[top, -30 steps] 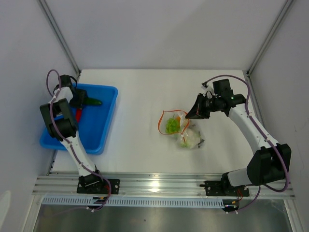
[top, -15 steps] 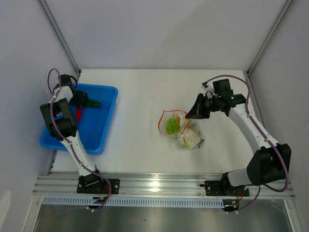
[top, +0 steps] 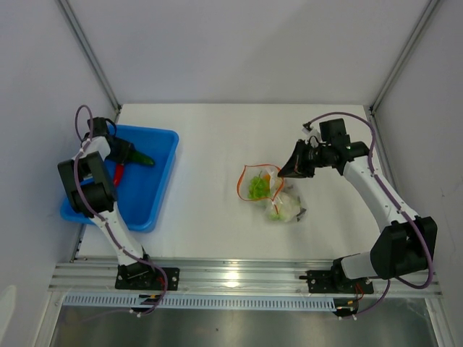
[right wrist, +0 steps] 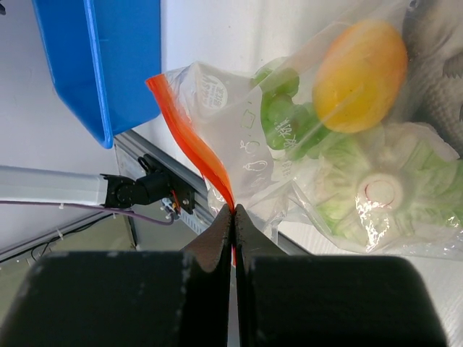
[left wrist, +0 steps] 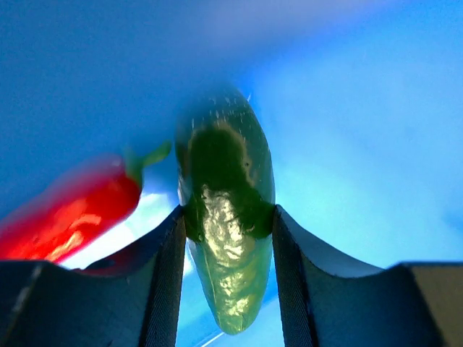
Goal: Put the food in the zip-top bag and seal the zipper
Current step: Pick up the fake vegetable from the bin.
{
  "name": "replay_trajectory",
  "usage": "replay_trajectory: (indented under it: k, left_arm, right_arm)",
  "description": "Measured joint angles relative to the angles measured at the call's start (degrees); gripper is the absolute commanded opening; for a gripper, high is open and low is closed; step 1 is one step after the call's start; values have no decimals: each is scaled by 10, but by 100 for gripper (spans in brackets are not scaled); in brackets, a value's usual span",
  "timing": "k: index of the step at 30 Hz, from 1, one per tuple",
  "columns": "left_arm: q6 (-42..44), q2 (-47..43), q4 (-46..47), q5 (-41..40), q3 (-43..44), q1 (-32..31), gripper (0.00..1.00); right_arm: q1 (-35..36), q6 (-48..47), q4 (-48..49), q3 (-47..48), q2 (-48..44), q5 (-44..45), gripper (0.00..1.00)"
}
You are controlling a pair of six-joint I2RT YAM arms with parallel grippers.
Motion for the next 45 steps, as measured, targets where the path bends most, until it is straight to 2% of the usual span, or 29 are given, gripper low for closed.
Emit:
replay_trajectory:
  k: [7, 18, 27, 34, 42, 45]
  left_arm:
    - [20, -86, -6, 20, -78, -1, 0]
    - [-2, -305, 2, 87, -233, -1, 0]
    - [-18, -394, -4, 135, -238, -34, 0]
    - [-49, -405, -28, 149, -224, -125, 1]
    - [-68, -421, -36, 160, -160, -175, 1]
    - [-76, -426, -15, 173, -151, -234, 0]
  right_arm:
    - [0, -4, 6, -16, -25, 0, 0]
    - [0, -4, 11, -44, -56, 0, 0]
    - [0, -4, 10, -45, -58, 0, 0]
    - [0, -4, 10, -44, -57, 0, 0]
    - [0, -3, 11, -41, -43, 0, 0]
    - [0, 1, 11, -39, -37, 0, 0]
